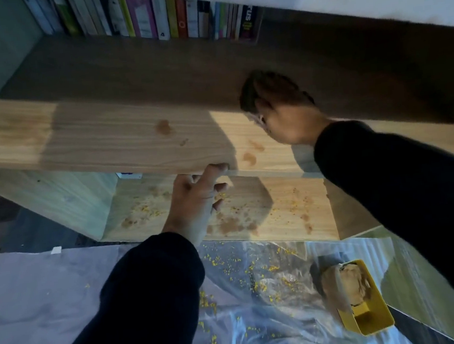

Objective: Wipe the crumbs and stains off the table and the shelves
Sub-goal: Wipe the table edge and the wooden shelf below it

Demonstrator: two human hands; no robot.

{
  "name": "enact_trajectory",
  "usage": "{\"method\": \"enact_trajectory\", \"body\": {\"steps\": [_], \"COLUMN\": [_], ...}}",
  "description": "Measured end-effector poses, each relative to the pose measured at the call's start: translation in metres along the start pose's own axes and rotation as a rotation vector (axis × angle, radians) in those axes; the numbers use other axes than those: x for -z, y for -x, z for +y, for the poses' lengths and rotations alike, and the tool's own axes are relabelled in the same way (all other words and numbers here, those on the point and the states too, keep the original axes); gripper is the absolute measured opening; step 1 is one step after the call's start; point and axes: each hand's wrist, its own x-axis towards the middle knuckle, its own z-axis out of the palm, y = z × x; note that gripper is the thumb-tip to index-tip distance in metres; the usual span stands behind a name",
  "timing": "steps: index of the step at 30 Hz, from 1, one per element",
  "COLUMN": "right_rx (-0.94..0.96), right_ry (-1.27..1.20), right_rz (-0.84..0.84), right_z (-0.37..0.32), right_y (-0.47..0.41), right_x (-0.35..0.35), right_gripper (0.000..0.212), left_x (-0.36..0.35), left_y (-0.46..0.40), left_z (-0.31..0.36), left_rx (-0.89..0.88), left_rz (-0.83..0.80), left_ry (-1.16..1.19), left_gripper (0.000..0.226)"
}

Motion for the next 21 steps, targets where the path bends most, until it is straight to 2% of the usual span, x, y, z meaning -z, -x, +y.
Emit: {"method": "enact_trajectory", "body": {"steps": [2, 3, 5, 6, 9, 11, 14, 18, 21], "right_rx": [0.071, 0.113, 0.111, 0.07, -0.16, -0.245, -0.098, -0.01, -0.007], "right_ry": [-0.064, -0.062, -0.032, -0.014, 0.021, 0.011, 0.011, -0.057, 0.018], "right_rz": [0.017, 0.023, 0.001, -0.003, 0.008, 0.018, 0.042, 0.057, 0.031], "right_z": [-0.007, 0.0, 0.025, 0.036, 0.05, 0.036, -0.017, -0.067, -0.058], "right_y": [0.063, 0.089, 0.112, 0.105, 0.05, 0.021, 0.032, 0.109, 0.15], "right_x": [0.008, 0.006, 0.01, 0.014, 0.028, 0.023, 0.002, -0.006, -0.008], "right_gripper": [0.064, 0.062, 0.061, 0.059, 0.065, 0.075, 0.069, 0.06, 0.059], "left_x": [0.002, 0.003, 0.004, 0.004, 0.008, 0.021, 0.043, 0.056, 0.051], "left_y": [0.002, 0.003, 0.005, 0.006, 0.018, 0.024, 0.027, 0.024, 0.024], "left_z": [0.004, 0.006, 0.007, 0.009, 0.016, 0.019, 0.025, 0.039, 0.051], "left_rx": [0.006, 0.002, -0.005, 0.005, 0.057, 0.112, 0.137, 0.113, 0.092], "left_rz": [-0.011, -0.002, 0.016, 0.011, -0.026, -0.048, -0.002, 0.107, 0.117], "left_ry": [-0.053, -0.079, -0.096, -0.096, -0.113, -0.101, -0.041, -0.013, -0.037], "left_gripper": [0.065, 0.062, 0.032, 0.018, 0.016, 0.027, 0.008, 0.013, 0.014]}}
